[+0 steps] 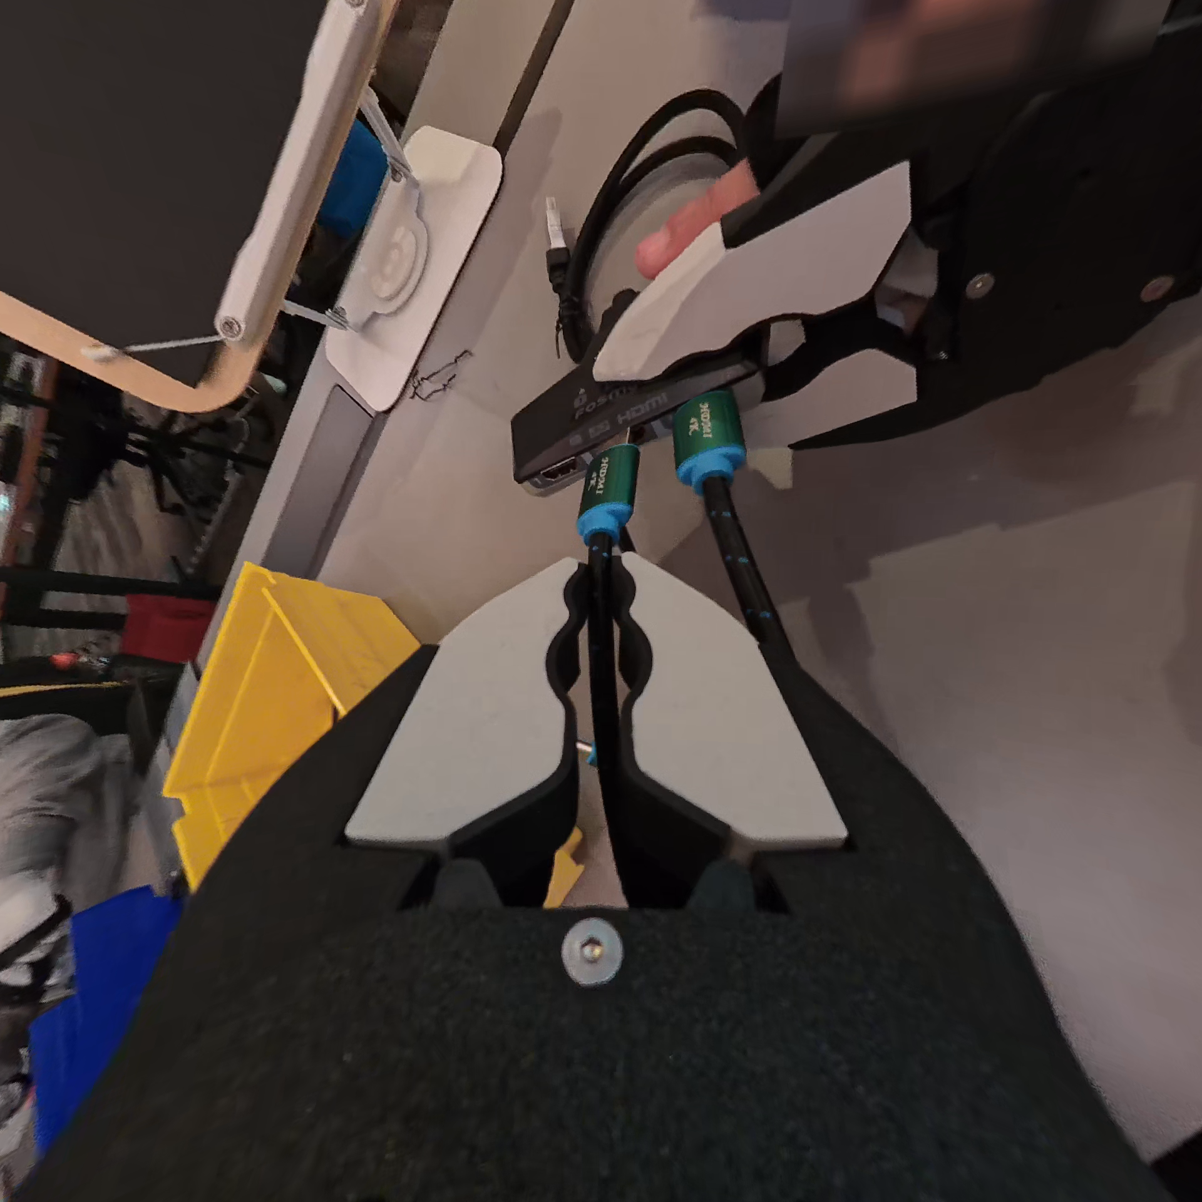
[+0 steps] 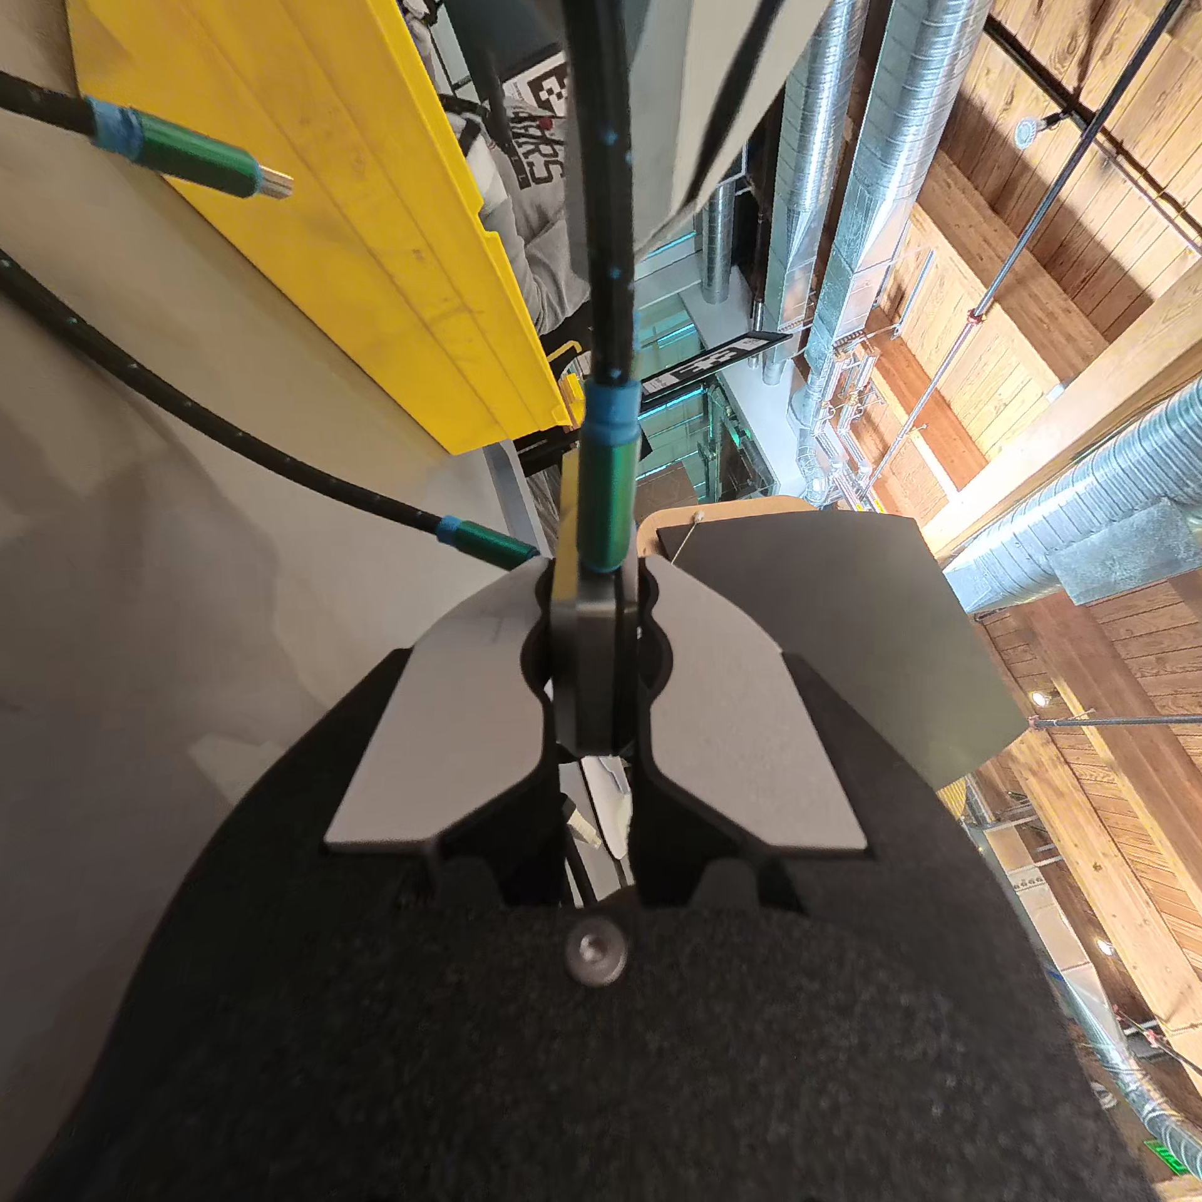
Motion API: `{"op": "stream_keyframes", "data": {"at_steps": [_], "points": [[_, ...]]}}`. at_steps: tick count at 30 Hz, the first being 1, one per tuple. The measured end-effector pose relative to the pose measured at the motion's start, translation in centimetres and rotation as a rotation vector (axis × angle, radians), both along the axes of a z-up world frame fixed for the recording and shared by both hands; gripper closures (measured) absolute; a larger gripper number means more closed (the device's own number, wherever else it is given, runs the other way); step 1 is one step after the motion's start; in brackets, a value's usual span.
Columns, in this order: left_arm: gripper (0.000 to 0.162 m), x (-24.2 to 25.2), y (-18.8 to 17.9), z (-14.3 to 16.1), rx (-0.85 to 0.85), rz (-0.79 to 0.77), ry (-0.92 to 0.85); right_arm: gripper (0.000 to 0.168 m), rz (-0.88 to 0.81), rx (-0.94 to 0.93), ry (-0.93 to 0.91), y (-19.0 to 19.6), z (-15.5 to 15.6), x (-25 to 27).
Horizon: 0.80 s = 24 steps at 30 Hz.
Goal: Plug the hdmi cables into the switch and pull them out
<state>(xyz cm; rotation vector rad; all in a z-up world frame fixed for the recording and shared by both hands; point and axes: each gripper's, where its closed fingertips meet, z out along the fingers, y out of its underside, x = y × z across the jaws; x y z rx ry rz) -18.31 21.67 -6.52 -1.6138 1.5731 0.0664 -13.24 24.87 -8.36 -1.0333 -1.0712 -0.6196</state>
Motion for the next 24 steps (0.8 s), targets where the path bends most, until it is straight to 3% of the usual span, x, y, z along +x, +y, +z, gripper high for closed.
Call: {"op": "stream_keyframes", "data": {"at_steps": [17,21,24], "points": [[0.156,0.55,0.37,-0.61,0.206,-0.091,0.165,0.147,-0.025,-0.002,-0.028,0.27,-0.54,0.36],[0.156,0.39,0.44,-0.74,0.139,-0.033,0.14,0.147,-0.029,-0.029,-0.02,0.31,-0.7,0.29],[0.156,0.46,0.16,-1.01,-0.031,0.015,0.054,0.147,-0.043,-0.038,-0.029,0.37,-0.84,0.22]]}}
